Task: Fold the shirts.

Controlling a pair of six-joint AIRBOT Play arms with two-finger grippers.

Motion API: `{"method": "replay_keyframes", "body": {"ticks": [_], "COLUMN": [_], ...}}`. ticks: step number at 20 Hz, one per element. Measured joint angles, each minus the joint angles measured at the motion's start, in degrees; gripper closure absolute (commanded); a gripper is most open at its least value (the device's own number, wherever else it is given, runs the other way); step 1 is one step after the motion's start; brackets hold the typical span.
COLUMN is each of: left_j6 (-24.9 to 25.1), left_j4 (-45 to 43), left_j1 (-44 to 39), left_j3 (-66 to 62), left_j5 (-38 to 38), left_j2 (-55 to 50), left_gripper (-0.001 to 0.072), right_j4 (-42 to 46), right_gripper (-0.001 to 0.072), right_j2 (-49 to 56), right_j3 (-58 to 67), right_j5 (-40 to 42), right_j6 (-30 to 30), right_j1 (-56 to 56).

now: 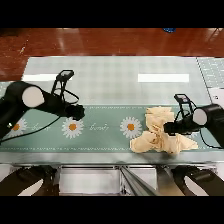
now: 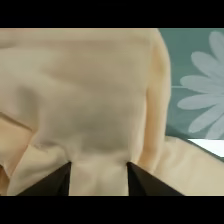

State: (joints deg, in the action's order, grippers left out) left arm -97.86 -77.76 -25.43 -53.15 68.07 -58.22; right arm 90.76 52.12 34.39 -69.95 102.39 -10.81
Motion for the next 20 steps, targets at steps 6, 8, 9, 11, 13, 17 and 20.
{"method": "replay_keyframes", "body": {"ticks": [6, 8, 9, 11, 13, 17, 20], "left_j6": [-6.38, -7.02, -7.21, -7.48, -7.26, -6.64, -6.47], "left_j4": [0.11, -0.76, -1.46, -3.48, -4.42, -5.40, -5.60], "left_j1": [-2.62, -2.05, -1.14, 2.16, 6.29, 11.61, 12.92], "left_j3": [4.94, 5.33, 5.33, 5.27, 5.16, 5.11, 5.09], "left_j5": [-10.95, -11.04, -10.12, -5.90, -1.51, 2.64, 2.86], "left_j2": [1.05, 1.09, 1.11, 1.29, 2.05, 5.60, 8.11], "left_gripper": [0.0200, 0.0200, 0.0200, 0.0200, 0.0200, 0.0200, 0.0200], "right_j4": [-6.75, -9.25, -11.13, -12.76, -11.04, -10.67, -13.66], "right_gripper": [0.0691, 0.0692, 0.0692, 0.0692, 0.0692, 0.0692, 0.0692], "right_j2": [6.93, 7.48, 6.99, 4.59, 1.73, -1.60, -2.40], "right_j3": [-3.15, -2.60, -1.68, 2.73, 9.62, 28.20, 41.94], "right_j5": [8.00, 8.57, 9.22, 8.61, 7.04, 5.03, 4.22], "right_j6": [-4.42, -8.61, -10.08, -12.28, -13.46, -15.32, -18.23], "right_j1": [0.07, 0.07, 0.04, 0.00, 0.02, 0.07, 0.07]}}
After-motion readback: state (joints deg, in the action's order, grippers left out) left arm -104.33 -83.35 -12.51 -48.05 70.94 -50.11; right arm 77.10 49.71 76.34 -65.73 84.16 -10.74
